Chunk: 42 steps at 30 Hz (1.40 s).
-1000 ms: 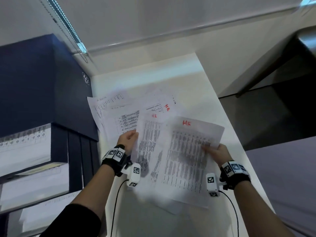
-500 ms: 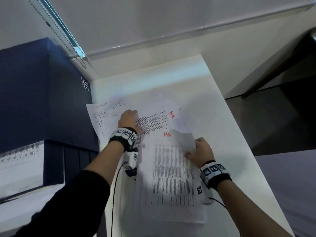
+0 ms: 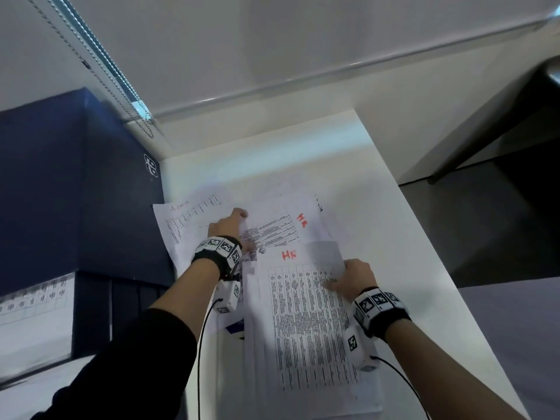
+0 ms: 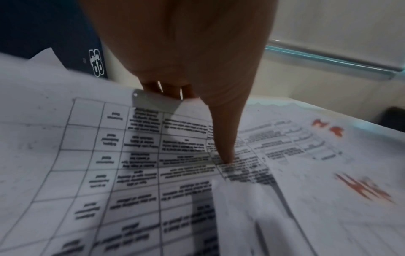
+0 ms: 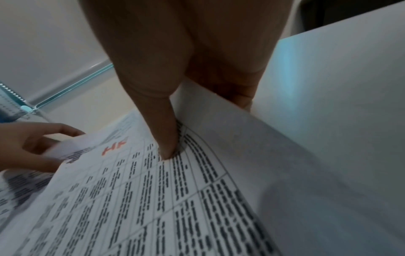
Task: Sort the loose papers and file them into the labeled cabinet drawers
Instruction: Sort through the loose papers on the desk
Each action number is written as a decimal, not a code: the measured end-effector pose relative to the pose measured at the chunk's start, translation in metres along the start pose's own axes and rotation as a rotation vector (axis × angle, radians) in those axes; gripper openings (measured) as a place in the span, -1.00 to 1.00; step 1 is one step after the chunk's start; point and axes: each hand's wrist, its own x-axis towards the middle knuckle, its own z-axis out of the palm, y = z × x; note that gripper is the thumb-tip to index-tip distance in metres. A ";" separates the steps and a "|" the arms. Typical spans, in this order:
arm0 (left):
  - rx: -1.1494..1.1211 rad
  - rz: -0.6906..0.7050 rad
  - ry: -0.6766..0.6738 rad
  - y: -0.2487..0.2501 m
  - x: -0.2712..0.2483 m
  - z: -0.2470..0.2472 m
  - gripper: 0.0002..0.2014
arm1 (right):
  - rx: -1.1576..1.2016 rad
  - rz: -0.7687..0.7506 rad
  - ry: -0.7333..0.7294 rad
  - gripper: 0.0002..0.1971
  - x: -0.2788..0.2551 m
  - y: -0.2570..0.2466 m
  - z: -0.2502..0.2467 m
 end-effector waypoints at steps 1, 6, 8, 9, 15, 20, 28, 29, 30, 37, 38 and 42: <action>0.003 0.020 0.030 0.001 -0.005 0.002 -0.40 | -0.007 -0.012 -0.002 -0.68 -0.001 0.001 0.000; -0.142 -0.075 0.019 -0.007 -0.032 0.008 -0.53 | 0.174 -0.100 0.064 -0.81 -0.020 0.019 0.001; -0.254 -0.145 -0.015 -0.014 -0.046 0.004 -0.47 | 0.405 -0.079 0.106 -0.81 -0.025 0.037 -0.001; -0.298 -0.165 -0.038 -0.019 -0.054 0.006 -0.46 | 0.506 -0.043 0.118 -0.79 -0.028 0.046 -0.002; -0.525 -0.205 -0.226 -0.021 -0.118 0.043 -0.70 | 0.842 0.104 0.074 -0.36 -0.049 0.088 -0.010; -0.787 -0.259 -0.326 0.003 -0.163 0.095 -0.03 | 0.663 0.043 0.101 -0.46 -0.076 0.071 -0.009; -0.869 -0.025 -0.085 0.020 -0.227 0.098 -0.59 | 0.918 0.104 0.117 -0.57 -0.116 0.048 0.023; -0.922 -0.001 -0.077 0.018 -0.234 0.089 -0.61 | 1.003 0.075 0.078 -0.50 -0.120 0.046 0.021; -0.988 0.024 -0.063 0.016 -0.236 0.082 -0.63 | 1.070 0.045 0.038 -0.44 -0.121 0.047 0.020; -1.135 0.063 -0.018 0.002 -0.245 0.027 -0.62 | 0.970 -0.136 -0.101 -0.50 -0.144 0.011 0.003; -1.110 0.079 -0.022 -0.002 -0.245 0.024 -0.62 | 0.943 -0.177 -0.095 -0.67 -0.148 0.005 0.001; -1.075 0.135 0.004 -0.005 -0.249 0.008 -0.64 | 0.817 -0.384 -0.038 -0.66 -0.152 -0.012 -0.006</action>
